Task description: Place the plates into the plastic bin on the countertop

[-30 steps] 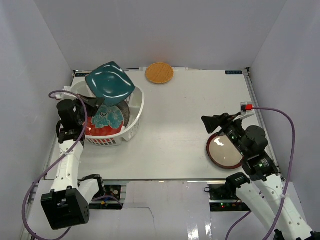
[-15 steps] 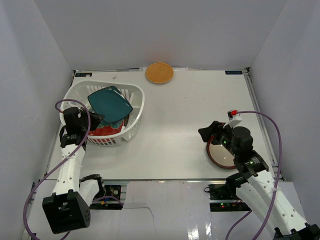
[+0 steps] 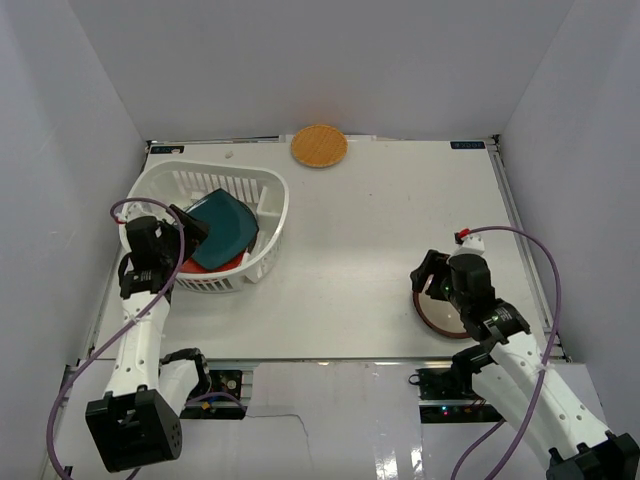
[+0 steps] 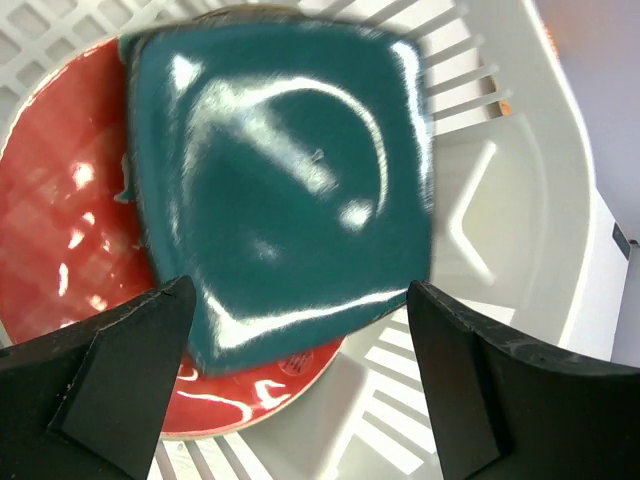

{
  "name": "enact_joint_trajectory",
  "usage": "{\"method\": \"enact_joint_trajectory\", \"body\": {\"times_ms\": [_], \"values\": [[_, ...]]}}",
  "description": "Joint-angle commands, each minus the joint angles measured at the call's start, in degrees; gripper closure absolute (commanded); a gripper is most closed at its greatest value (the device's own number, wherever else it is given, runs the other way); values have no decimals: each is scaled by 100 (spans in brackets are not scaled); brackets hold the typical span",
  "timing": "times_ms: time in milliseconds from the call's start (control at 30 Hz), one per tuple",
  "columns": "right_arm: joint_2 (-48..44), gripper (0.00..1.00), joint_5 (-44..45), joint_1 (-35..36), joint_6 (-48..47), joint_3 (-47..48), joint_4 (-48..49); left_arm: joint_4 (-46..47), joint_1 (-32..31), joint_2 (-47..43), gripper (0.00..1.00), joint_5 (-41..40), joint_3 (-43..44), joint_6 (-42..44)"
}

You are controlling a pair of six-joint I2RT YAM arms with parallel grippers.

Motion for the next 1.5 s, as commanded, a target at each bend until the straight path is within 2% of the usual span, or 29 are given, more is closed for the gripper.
{"method": "enact_joint_trajectory", "body": {"times_ms": [0, 67, 133, 167, 200, 267, 300, 333, 433, 533, 667, 800, 900, 1033, 1100, 1200, 1267, 1433, 1467], "values": [[128, 27, 383, -10, 189, -150, -221, -204, 26, -206, 2, -91, 223, 336], [312, 30, 488, -19, 346, -229, -186, -222, 18, -241, 2, 33, 302, 398], [479, 40, 567, -11, 417, -273, -134, -231, -69, -303, 2, 130, 556, 477], [628, 47, 672, -10, 505, -343, -81, -274, -166, -329, 2, 95, 679, 686], [690, 61, 708, -19, 540, -387, -20, -284, -297, -338, 2, 34, 794, 793], [874, 73, 761, -19, 585, -466, 252, -345, -850, -355, 2, -361, 1084, 1099], [954, 75, 778, -19, 620, -545, 366, -336, -1035, -399, 2, -536, 1137, 1162], [1042, 74, 761, -19, 629, -554, 524, -319, -1489, -469, 2, -808, 1199, 1198], [1411, 73, 578, -37, 629, -695, 1050, -187, -1809, -751, 2, -680, 1269, 1365], [1806, 75, 270, -116, 743, -844, 1447, 14, -1976, -1049, 2, -485, 1200, 1514], [2421, 86, -240, -160, 796, -915, 2255, 330, -2258, -1436, 2, -512, 822, 1769], [2878, 92, -985, -160, 717, -889, 3667, 525, -2338, -1717, 2, -40, 540, 1883], [3607, 92, -1531, -160, 559, -477, 4383, 604, -2373, -1744, 2, 226, 479, 1884], [5072, 92, -2268, -160, 321, 708, 4674, 595, -2399, -1744, 2, 244, 443, 1892], [5374, 92, -2656, -151, 251, 1447, 4587, 595, -2408, -1727, 2, 253, 435, 1884], [5078, 92, -2554, -169, 251, 1608, 4490, 604, -2426, -1718, 2, 358, 434, 1901], [4394, 92, -2123, -238, 172, 1477, 4131, 630, -2426, -1753, 2, 603, 426, 1919], [2533, 92, -928, -809, 346, 370, 2840, 1008, -2548, -1920, 2, 1745, 338, 2112], [2293, 86, -918, -1115, 400, 151, 2507, 1043, -2566, -1929, 2, 1982, 320, 2130]]}}
